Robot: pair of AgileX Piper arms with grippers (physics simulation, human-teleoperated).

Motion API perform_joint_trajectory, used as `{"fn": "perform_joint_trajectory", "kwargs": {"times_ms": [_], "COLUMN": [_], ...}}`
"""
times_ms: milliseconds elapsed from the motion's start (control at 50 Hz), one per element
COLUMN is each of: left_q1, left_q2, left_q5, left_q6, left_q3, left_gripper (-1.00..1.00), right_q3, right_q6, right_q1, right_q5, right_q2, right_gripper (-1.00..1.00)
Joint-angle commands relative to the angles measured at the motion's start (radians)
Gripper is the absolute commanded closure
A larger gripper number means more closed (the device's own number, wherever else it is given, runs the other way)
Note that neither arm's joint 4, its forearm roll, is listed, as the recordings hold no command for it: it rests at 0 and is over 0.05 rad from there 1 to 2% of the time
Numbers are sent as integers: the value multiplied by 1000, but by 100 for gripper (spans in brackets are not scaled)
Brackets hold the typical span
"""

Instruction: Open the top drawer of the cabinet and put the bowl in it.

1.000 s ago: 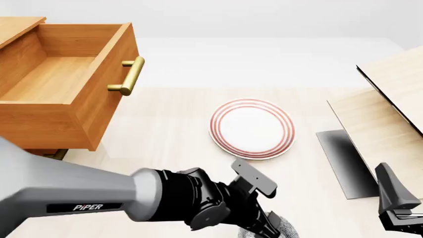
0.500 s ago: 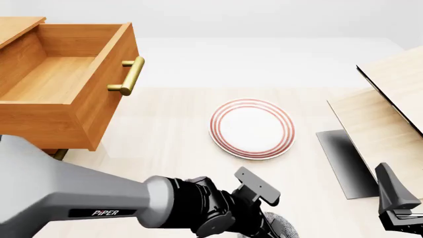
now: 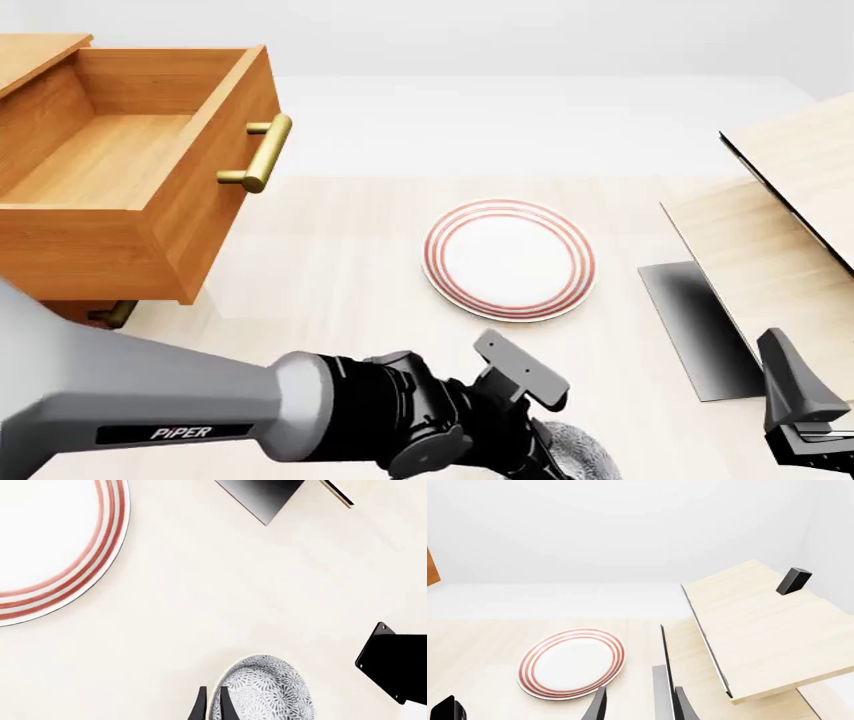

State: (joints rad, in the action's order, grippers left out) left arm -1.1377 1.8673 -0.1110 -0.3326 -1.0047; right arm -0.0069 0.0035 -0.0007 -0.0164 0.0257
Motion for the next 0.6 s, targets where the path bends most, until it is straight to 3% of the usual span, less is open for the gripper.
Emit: {"fn": "perform_joint_trajectory", "kwargs": {"times_ms": [20, 600], "left_q1": [17, 64], "left_q2": [-64, -212], "left_q5": [-12, -90], "left_q6": [23, 53], "left_q3": [14, 15], "left_gripper": [100, 100], "right_q3": [1, 1], "right_q6": [-1, -1], "right_q1": [0, 0], "right_q5": [4, 4], "right_q2": [-6, -6], "right_gripper": [-100, -100]}}
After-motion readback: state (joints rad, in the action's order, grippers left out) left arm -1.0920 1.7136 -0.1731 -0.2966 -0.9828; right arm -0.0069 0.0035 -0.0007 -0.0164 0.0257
